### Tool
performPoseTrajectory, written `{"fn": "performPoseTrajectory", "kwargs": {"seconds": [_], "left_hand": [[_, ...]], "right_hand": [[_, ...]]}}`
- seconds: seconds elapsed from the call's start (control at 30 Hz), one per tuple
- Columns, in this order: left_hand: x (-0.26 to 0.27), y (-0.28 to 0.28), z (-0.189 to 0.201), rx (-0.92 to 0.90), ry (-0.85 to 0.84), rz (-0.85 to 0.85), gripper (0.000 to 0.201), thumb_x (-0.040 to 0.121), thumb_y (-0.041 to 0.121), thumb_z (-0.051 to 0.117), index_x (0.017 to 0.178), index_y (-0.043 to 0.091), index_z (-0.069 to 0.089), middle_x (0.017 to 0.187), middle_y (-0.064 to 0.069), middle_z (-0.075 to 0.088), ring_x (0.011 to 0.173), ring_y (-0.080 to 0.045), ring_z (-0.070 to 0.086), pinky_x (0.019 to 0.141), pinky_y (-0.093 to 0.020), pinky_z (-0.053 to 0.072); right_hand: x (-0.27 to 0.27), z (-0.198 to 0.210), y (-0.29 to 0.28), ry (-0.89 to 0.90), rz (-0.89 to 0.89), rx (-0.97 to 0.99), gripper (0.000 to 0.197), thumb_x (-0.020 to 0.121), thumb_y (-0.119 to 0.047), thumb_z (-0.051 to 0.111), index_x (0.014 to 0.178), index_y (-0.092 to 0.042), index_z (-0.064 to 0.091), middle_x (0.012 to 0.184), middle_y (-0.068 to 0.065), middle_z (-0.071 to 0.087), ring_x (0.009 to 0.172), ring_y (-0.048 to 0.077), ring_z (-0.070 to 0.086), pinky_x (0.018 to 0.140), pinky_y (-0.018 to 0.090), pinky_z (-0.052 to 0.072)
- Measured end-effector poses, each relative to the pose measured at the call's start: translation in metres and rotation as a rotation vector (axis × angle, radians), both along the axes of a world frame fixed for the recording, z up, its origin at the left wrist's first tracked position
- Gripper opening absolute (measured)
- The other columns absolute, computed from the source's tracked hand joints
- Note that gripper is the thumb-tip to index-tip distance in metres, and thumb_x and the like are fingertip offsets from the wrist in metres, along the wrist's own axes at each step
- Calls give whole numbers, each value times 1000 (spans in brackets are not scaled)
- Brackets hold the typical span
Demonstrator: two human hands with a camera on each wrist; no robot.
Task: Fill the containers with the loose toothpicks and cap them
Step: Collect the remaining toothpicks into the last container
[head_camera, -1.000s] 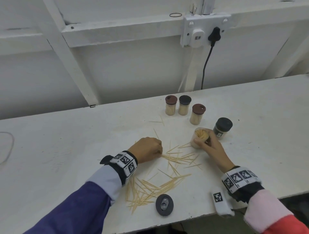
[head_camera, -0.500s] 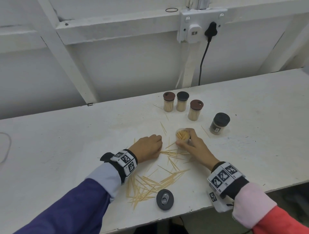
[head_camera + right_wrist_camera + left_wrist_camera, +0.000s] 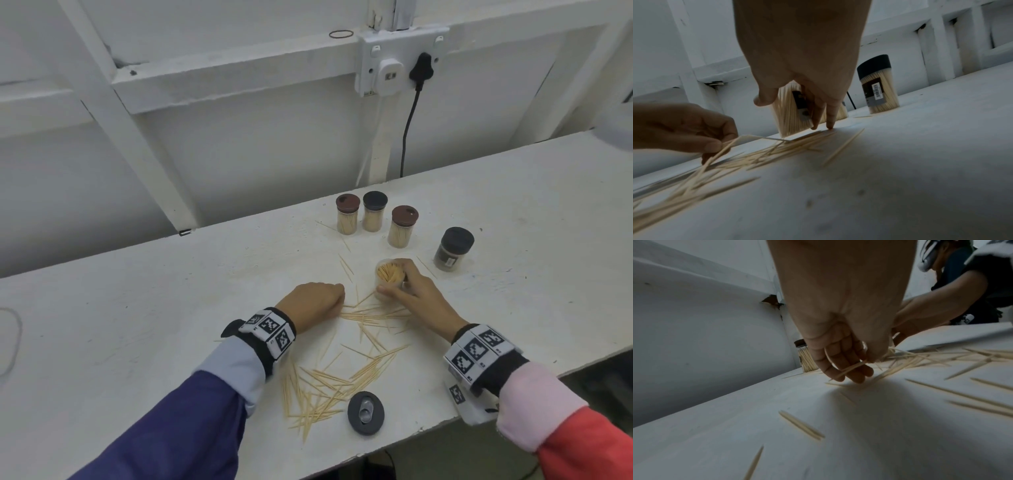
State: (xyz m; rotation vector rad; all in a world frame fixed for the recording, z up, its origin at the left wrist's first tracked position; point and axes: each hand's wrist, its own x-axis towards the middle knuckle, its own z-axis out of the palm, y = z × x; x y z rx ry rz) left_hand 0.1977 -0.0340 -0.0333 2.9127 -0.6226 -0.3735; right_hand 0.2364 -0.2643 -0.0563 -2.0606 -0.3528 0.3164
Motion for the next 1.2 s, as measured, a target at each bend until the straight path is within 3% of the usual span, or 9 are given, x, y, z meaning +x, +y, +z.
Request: {"fn": "performPoseTrajectory", "kwargs": {"seconds": [0.17, 0.27, 0.37, 0.5, 0.57, 0.67, 0.73, 1.0, 1.2], "left_hand": [[5, 16, 15, -261, -4, 83, 15, 100, 22, 46, 94, 11, 54, 89, -1, 62, 76, -20, 54, 70, -31, 42], [13, 19, 32, -346, -69, 116, 14, 99, 22, 50, 97, 12, 58, 91, 1, 64, 81, -19, 57, 74, -31, 45], [21, 7, 47, -247, -126, 64, 15, 98, 23, 49, 97, 12, 59, 95, -1, 65, 85, -23, 59, 77, -35, 48], [31, -16, 62, 50, -110, -54, 22, 99, 17, 41, 100, 5, 59, 101, -11, 64, 89, -31, 59, 79, -41, 49], [33, -28, 67, 93, -109, -104, 20, 99, 14, 42, 100, 6, 60, 100, -12, 63, 89, -32, 59, 75, -40, 48], [38, -43, 73, 125, -130, -139, 18, 98, 10, 42, 98, 6, 60, 97, -12, 61, 84, -30, 57, 66, -36, 41], [43, -50, 77, 122, -150, -157, 18, 97, 7, 43, 96, 5, 60, 95, -11, 62, 82, -29, 57, 64, -35, 41], [54, -50, 78, 9, -61, -129, 21, 91, 5, 51, 93, 6, 71, 92, -10, 68, 83, -29, 62, 70, -35, 51], [47, -65, 72, -16, -27, -124, 18, 78, 5, 60, 92, 7, 72, 92, -11, 67, 83, -30, 62, 69, -35, 51]], "right_hand": [[0, -4, -1, 6, 7, -18, 58, 82, -54, 63, 127, -24, 43, 112, -5, 64, 99, 12, 63, 89, 33, 51], [-1, -2, 4, -37, 21, -89, 60, 81, -57, 62, 127, -24, 42, 108, -6, 63, 91, 8, 61, 78, 27, 47], [-3, 0, 8, -73, 29, -135, 52, 86, -49, 64, 127, -24, 42, 102, -7, 62, 83, 6, 58, 69, 24, 42], [-6, 1, 11, -101, 61, -165, 47, 88, -44, 65, 125, -25, 43, 103, -9, 62, 86, 4, 58, 75, 26, 46], [-7, 3, 11, -112, 68, -169, 46, 88, -45, 65, 124, -26, 44, 102, -14, 61, 87, 0, 57, 75, 25, 46], [-8, 5, 11, -117, 55, -159, 41, 88, -43, 66, 120, -27, 46, 86, -15, 59, 72, -5, 54, 62, 16, 36], [-8, 5, 10, -108, 51, -164, 40, 88, -42, 66, 119, -28, 46, 85, -15, 59, 69, -4, 52, 59, 16, 34], [-9, 6, 10, -108, 52, -92, 43, 85, -43, 69, 119, -28, 48, 103, -13, 64, 92, 8, 61, 83, 35, 51], [-10, 7, 15, -98, 77, -64, 38, 87, -37, 69, 116, -22, 50, 106, -5, 66, 97, 13, 63, 87, 40, 51]]}}
